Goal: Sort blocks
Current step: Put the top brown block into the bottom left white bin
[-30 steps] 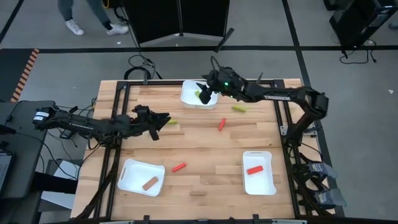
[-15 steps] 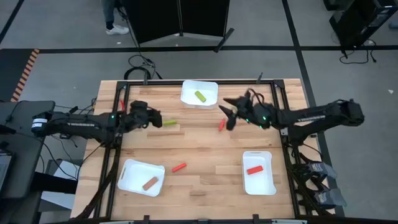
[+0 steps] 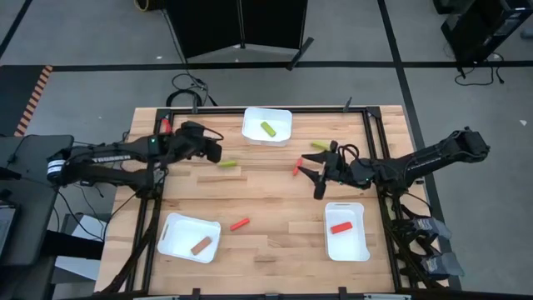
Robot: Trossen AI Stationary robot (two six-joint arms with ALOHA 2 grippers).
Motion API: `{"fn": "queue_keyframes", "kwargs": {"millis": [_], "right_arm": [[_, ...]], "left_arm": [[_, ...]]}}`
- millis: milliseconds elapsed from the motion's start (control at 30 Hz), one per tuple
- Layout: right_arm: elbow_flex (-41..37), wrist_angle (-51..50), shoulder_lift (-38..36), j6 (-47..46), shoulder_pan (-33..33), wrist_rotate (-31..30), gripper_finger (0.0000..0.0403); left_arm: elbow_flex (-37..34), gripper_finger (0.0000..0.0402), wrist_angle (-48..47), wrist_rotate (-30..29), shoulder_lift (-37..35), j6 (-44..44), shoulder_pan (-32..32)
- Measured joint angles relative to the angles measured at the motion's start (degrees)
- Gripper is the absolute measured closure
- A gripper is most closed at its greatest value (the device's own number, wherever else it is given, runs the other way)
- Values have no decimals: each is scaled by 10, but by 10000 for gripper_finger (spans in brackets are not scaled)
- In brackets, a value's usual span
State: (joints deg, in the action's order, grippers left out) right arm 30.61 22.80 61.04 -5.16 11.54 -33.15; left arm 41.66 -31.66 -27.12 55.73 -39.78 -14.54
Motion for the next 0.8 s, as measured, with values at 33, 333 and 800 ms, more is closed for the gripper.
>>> {"fn": "queue_keyframes", "kwargs": {"millis": [33,333,800], "right_arm": [[0,0,0,8,1,-7,199],[0,-8,-2,26,7,-16,199],[0,-35,-21,63,26,-94,199]], "left_arm": [[14,256,-19,7,14,7,-1],[92,256,-67,32,100,91,7],[92,259,-254,-50,102,-73,-51]]}}
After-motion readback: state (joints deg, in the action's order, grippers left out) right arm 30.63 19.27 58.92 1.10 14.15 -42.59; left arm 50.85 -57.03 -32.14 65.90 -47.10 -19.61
